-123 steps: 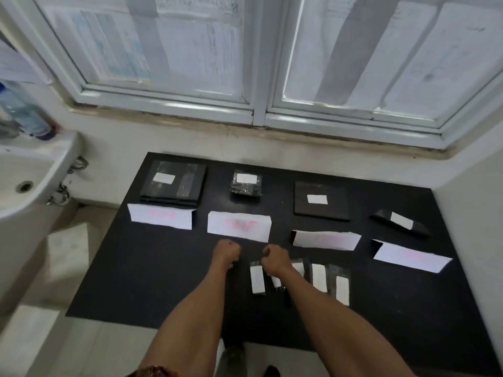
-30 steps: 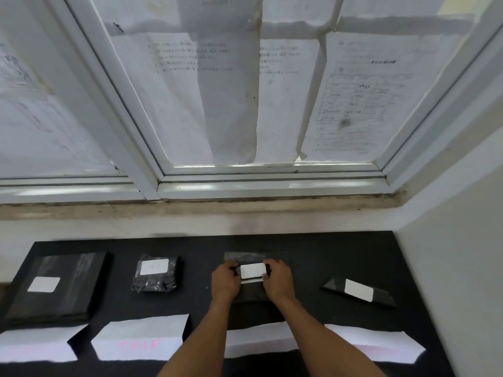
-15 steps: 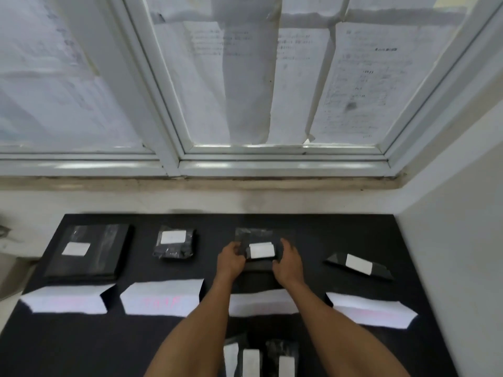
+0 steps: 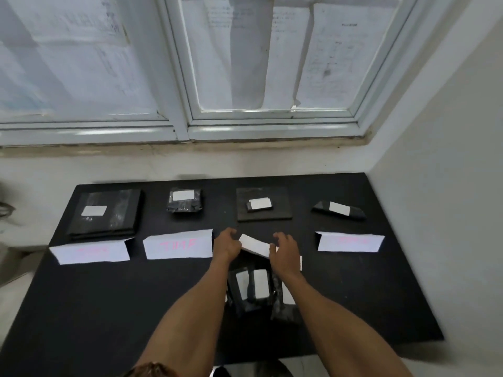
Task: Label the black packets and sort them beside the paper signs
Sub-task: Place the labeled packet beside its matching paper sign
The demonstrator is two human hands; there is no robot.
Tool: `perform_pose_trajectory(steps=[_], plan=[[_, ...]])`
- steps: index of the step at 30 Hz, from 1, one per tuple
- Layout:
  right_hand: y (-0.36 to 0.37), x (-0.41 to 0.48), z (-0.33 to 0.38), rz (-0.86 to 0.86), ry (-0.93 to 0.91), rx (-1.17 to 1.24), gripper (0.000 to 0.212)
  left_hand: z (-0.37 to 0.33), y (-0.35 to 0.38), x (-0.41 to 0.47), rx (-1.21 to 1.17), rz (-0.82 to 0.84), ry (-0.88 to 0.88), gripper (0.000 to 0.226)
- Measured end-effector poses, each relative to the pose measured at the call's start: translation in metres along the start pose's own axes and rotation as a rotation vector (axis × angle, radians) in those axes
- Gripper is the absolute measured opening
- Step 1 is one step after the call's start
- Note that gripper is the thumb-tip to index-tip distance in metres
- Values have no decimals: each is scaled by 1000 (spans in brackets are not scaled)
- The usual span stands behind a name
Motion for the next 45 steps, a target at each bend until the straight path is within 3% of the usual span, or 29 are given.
perform_pose_trajectory(steps=[6,10,18,25,31,35,41,45], plan=[[1,-53,-3,-175,-124,-108,34,31,-5,-50,-43,27,-29,45],[5,-82,-12,-126,-110,-114,26,43,-12,-68,-49,56,-34,44],[25,-114,-35,136,29,-130,81,47,-14,-84,-73,126,-82,38],[26,-119,-39,87,70,-52,52,54,-5,-97,-113,258,-123,40],[33,-119,-34,88,154,-49,69,58,-14,-95,-100,236,-117,39],[35,-119,-23,56,186,-110,43,61,-26,-91,-115,201,-107,42],[29,-113,11,56,-49,-18,56,52,-52,-85,-323,49,-95,36],[24,-98,46,113,-217,-44,64,37,-68,-72,-409,45,-110,24]])
Point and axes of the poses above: each hand's wrist, its own x-axis towards the middle knuckle, its own y-axis out of the palm, z = x × y, the point moved 3 cm from there along x, towards the middle knuckle, and after that the axes turned 7 degrees about y, right-handed, at the moved point
